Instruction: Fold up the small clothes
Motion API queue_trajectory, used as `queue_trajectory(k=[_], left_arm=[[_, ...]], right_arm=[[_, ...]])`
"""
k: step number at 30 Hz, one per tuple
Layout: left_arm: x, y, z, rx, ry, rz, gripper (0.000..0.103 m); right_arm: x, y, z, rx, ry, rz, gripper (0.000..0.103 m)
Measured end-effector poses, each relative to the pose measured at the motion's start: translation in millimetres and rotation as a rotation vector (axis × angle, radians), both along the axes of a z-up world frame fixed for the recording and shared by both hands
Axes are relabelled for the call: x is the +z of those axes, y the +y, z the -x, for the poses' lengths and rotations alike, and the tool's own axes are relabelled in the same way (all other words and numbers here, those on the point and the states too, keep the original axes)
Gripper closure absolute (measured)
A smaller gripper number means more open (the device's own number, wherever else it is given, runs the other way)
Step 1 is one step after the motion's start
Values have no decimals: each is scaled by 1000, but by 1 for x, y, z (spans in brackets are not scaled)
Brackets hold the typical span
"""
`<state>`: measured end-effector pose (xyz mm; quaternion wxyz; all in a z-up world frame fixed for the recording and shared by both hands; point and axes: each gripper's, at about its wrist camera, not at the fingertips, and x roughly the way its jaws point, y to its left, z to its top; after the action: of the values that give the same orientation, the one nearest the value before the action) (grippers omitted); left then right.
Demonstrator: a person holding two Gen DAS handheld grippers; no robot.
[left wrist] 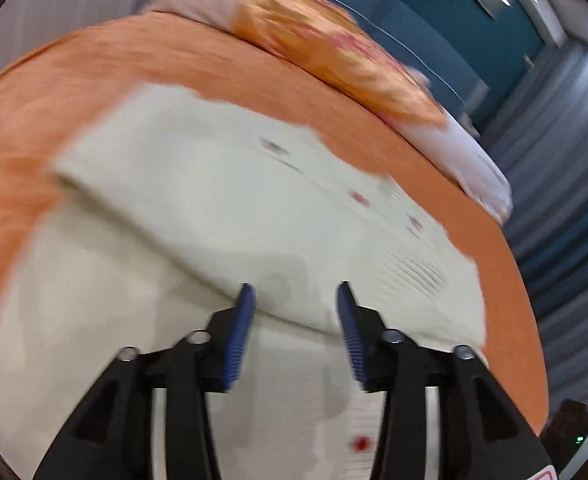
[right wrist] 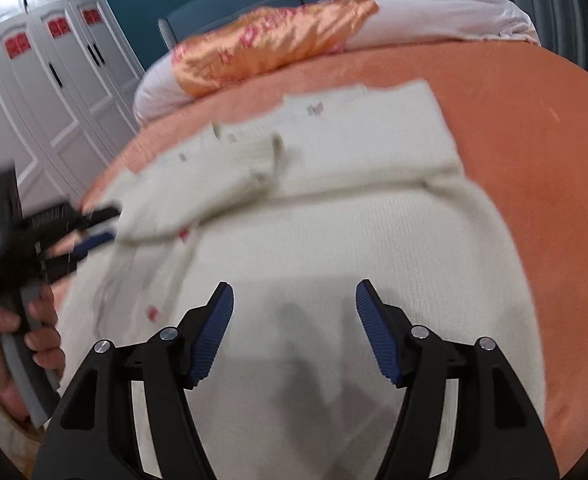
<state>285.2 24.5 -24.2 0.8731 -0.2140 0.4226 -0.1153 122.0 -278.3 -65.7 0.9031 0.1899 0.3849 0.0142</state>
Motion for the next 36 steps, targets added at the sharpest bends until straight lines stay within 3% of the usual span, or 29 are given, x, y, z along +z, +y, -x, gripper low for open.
queue_trajectory(k=[4, 7, 9, 13, 15, 16, 17, 21, 23, 25, 28, 29, 31, 33, 36], left_arm=[[-3, 62, -14, 155, 31, 42, 54], [-10, 99, -25, 230, 71, 151, 54], [-11, 112, -29, 255, 73, 200, 54], [-11, 117, -39, 265, 72, 206, 54], [-15, 115, -45, 269, 87, 197, 54], [-18, 117, -44, 273, 97, 195, 54], [-20, 115, -46, 277, 103, 191, 54], [-22, 108, -43, 272, 91, 92, 54], [-24, 101, -42, 261, 82, 59, 54], [-30, 92, -41, 251, 76, 17, 54], [-34, 73, -38, 239, 33, -120, 55], [-35, 67, -37, 231, 16, -174, 55], [-39, 54, -33, 216, -20, -268, 55], [-41, 52, -33, 217, -27, -292, 54], [-43, 50, -32, 207, -44, -306, 48]], right_arm=[[18, -4, -36, 0, 18, -76, 36], [15, -9, -70, -21, 60, -154, 36], [13, -5, -89, -18, 81, -138, 36], [7, 10, -124, 16, 116, -104, 38], [1, 19, -142, 38, 168, -95, 57], [5, 25, -151, 51, 173, -51, 84], [14, 28, -153, 61, 149, -17, 100], [91, 18, -133, 55, -133, 15, 101], [110, -3, -122, 8, -220, -2, 101], [93, -22, -127, -31, -179, -4, 101], [-1, -39, -157, -40, 156, 86, 101], [-16, -39, -158, -33, 193, 101, 101], [-10, -39, -148, -63, 140, 103, 101], [5, -41, -141, -126, 104, 83, 100], [39, -32, -122, -192, -23, 75, 98]])
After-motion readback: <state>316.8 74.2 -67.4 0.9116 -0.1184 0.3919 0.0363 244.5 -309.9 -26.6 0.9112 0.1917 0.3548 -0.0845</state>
